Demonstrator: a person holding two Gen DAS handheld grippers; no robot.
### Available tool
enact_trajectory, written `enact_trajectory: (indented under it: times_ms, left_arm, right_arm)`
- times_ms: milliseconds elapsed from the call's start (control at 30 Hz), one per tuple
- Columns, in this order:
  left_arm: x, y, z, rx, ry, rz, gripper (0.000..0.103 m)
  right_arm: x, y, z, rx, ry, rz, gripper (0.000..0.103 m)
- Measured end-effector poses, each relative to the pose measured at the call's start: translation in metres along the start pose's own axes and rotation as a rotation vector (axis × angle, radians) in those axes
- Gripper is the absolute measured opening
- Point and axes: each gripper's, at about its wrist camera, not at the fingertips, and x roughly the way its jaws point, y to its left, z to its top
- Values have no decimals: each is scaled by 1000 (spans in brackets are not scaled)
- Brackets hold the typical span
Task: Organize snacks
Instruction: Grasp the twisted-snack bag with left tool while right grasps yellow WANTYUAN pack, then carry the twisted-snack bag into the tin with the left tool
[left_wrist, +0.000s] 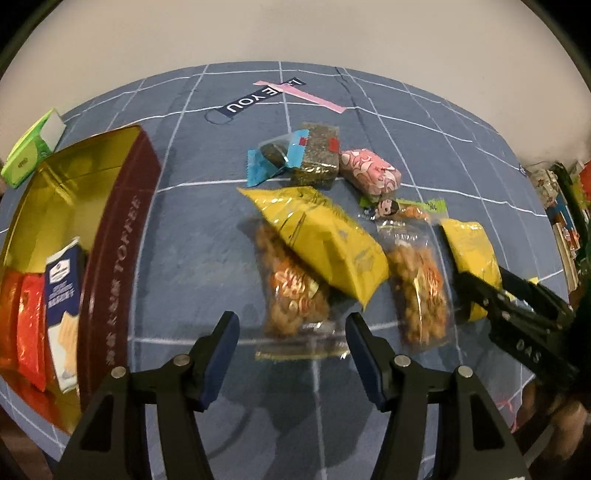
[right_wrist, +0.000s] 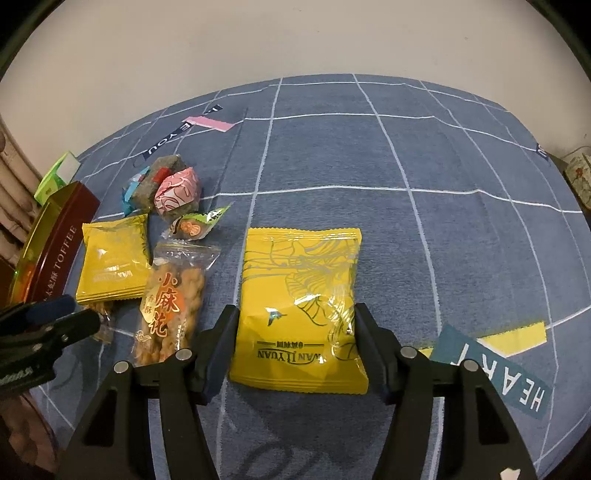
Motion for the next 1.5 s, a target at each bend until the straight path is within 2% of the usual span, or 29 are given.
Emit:
enact_trajectory:
  times_ms: [467, 500, 600, 633, 1033, 1500]
  left_arm:
    - [23, 6, 27, -26, 2, 11, 61]
    - [25, 6, 28, -28, 7, 10, 59]
    - [23, 6, 24, -11, -4, 25, 42]
    - [23, 6, 23, 3, -4, 27, 41]
    - [12, 12, 6, 29, 23, 24, 39]
    - [-27, 22, -15, 56, -11, 7, 39]
  right_arm:
    - [0, 1, 0, -4, 1, 0, 61]
    - [0, 1, 0, -3, 1, 1, 61]
    - [0, 1, 0, -5, 1, -3, 61]
    - [1, 2, 0, -7, 2, -5, 61]
    - [3, 9, 1, -34, 10, -49, 61]
    - [5, 17, -1, -58, 17, -104, 61]
